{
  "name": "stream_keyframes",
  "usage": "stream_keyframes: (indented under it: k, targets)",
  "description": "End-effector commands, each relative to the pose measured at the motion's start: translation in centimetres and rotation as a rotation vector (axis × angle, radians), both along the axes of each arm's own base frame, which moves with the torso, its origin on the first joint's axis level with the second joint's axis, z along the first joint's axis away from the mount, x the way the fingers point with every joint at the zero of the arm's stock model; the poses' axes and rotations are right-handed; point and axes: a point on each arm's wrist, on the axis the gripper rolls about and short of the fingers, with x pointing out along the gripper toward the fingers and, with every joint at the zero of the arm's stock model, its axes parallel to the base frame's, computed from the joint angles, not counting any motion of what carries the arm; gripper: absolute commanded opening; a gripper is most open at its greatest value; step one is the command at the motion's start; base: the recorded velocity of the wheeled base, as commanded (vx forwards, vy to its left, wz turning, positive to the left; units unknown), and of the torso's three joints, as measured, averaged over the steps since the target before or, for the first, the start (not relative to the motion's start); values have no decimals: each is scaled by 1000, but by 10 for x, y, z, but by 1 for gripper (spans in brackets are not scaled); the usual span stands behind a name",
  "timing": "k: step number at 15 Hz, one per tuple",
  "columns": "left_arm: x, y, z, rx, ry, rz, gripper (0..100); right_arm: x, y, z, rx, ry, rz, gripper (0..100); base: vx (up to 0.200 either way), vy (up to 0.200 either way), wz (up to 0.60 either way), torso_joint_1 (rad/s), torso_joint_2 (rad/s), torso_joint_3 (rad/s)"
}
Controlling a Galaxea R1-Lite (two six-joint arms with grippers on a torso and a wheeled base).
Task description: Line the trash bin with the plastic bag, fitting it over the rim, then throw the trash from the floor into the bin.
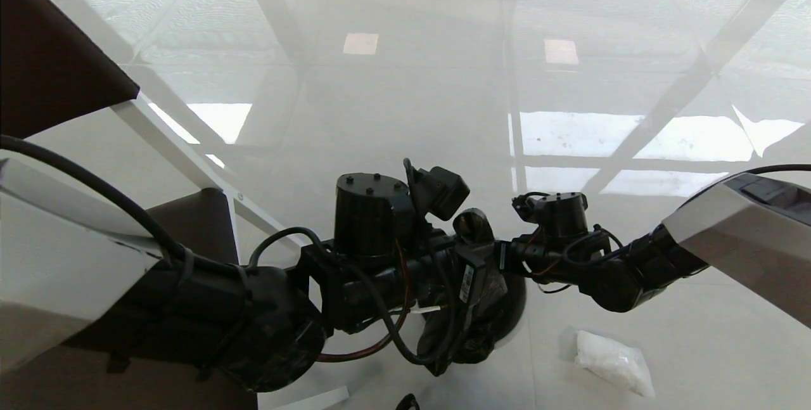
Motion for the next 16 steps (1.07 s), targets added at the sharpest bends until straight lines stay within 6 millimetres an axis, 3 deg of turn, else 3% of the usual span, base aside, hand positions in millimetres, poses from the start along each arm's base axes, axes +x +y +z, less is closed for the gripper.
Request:
stream_keyframes:
  k: [1, 9, 13, 14, 16]
  targets:
    - [6, -1, -8, 11, 11, 10, 0, 7, -5, -21, -34, 32, -11, 0, 0, 0, 0, 0, 0, 0]
    - [9, -1, -8, -20, -8, 18, 0, 13, -5, -50, -73, 44, -4, 0, 0, 0, 0, 0, 0, 0]
    - [10, -3, -11, -15, -3, 16, 0, 13, -8, -48, -131, -16, -104, 0, 0, 0, 0, 0, 0, 0]
    - [11, -2, -11, -16, -4, 18, 0, 10, -9, -45, -137, -25, -102, 100, 0, 0, 0, 0, 0, 0]
    - [10, -2, -12, -15, -3, 18, 0, 1, -14, -31, -134, -36, -101, 100, 0, 0, 0, 0, 0, 0]
